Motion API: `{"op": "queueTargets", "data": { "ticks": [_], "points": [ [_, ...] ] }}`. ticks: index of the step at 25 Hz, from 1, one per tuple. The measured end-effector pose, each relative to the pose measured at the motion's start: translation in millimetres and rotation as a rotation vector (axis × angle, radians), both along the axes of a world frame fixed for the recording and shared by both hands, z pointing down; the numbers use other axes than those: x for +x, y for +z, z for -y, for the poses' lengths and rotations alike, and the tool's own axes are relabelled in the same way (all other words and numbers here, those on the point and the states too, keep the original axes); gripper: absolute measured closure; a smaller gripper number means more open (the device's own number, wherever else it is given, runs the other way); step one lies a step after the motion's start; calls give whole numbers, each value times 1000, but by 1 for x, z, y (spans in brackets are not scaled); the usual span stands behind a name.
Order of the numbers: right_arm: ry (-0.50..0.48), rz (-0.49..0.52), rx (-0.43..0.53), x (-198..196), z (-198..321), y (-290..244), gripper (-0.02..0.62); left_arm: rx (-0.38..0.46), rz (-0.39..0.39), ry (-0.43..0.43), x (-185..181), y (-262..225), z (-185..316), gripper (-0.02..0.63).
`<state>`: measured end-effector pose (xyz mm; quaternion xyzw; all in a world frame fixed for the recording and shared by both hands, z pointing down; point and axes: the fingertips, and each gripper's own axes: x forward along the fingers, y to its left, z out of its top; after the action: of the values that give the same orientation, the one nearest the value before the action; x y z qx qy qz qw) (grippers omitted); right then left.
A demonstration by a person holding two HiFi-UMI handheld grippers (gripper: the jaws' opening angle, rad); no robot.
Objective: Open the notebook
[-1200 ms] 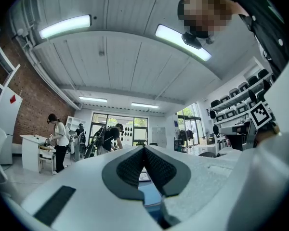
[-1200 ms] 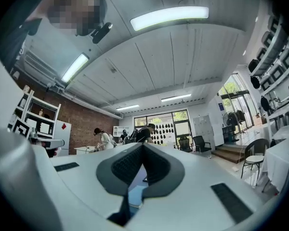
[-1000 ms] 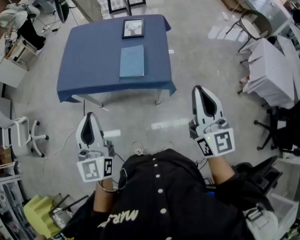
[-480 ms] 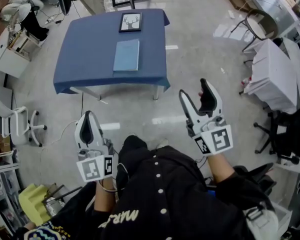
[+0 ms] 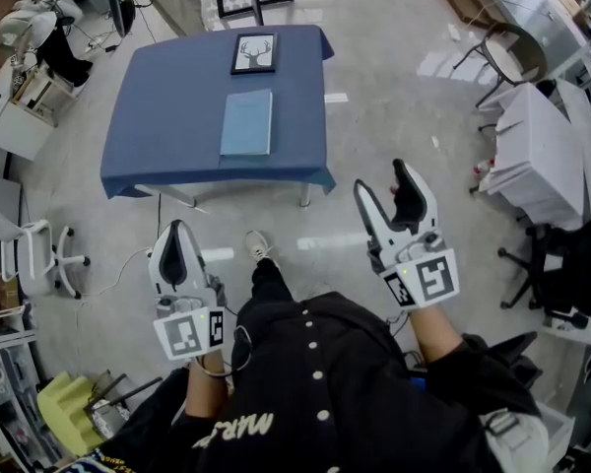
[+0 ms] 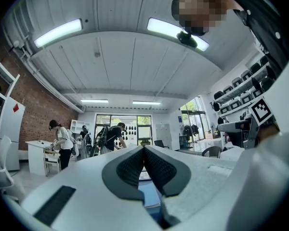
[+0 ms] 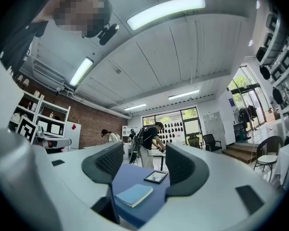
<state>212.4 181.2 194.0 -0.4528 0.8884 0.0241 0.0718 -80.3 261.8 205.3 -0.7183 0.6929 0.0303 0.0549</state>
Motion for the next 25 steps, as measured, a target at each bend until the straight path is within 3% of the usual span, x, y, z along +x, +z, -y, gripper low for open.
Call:
{"op": "queueTargets", "data": {
  "ticks": [5, 7, 9, 20, 25],
  "points": [
    [29, -17, -5, -22, 45, 3, 333, 17, 30, 44, -21, 1, 57, 593],
    [53, -18, -3, -35, 67, 1, 333, -2, 34, 65, -34, 3, 87, 352],
    [78, -20, -3, -51, 90, -3, 331, -30, 27, 74, -52, 5, 118, 296],
    [175, -19, -19, -141, 199, -11, 333, -77, 66, 247, -121, 7, 248, 284],
    [200, -42, -68, -156, 227, 8, 333, -150, 152, 345, -122, 37, 286, 282]
  ]
}}
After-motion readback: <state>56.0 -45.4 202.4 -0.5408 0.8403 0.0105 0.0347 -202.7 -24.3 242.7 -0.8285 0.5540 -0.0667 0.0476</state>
